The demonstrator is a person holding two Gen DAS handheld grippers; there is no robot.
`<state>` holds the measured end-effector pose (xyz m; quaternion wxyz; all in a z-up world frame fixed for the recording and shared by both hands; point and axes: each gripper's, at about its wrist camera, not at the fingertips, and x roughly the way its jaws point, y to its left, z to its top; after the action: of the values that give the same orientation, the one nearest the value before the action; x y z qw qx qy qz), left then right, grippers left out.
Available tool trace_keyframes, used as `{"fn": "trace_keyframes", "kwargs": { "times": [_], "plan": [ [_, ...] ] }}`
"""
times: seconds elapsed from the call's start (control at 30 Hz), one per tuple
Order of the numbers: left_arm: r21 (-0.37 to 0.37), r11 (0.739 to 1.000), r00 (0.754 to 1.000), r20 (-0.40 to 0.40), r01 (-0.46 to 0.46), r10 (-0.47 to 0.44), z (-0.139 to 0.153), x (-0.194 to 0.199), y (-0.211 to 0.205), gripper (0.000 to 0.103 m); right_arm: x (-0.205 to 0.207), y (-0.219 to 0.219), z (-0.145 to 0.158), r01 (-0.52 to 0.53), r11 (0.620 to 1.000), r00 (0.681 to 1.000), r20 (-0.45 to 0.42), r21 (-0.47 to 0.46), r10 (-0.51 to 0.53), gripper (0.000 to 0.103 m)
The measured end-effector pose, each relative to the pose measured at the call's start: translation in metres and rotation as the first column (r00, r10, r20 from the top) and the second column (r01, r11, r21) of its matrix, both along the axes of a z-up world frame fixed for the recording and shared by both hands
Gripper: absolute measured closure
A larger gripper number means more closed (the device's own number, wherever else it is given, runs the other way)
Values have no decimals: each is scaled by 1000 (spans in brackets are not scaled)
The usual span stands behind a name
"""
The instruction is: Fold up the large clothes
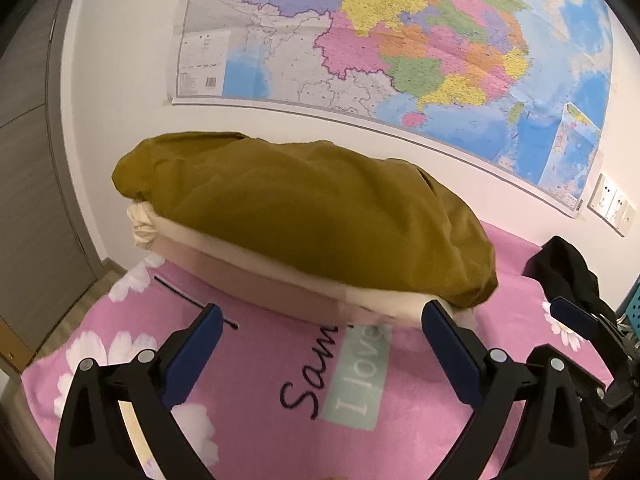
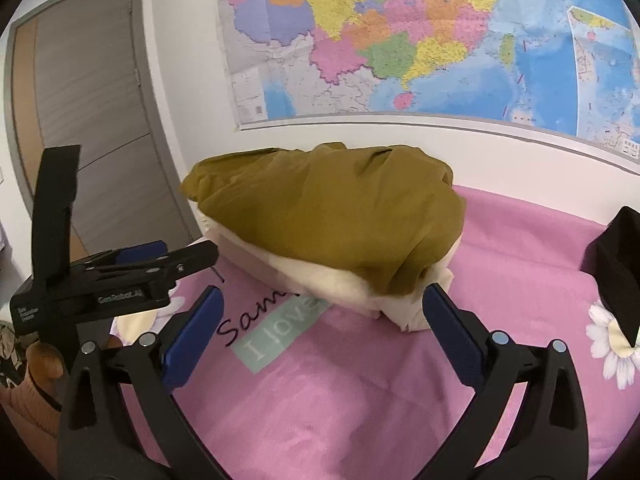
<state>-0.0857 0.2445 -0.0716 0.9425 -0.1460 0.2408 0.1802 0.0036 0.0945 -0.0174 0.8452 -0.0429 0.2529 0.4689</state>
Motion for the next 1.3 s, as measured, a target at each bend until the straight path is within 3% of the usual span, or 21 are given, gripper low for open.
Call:
{"fn": "trace_keyframes", "kwargs": {
  "times": [0.47, 1.3],
  "plan": [
    [51, 998, 999, 25, -28, 27, 8, -29, -26, 7, -28, -19, 1, -2, 1000, 1000, 14, 23, 2, 5],
    [100, 994, 998, 40, -49, 45, 12, -44, -39, 7, -33, -31, 2, 12, 999, 1000, 9, 42, -12, 5]
  ]
}}
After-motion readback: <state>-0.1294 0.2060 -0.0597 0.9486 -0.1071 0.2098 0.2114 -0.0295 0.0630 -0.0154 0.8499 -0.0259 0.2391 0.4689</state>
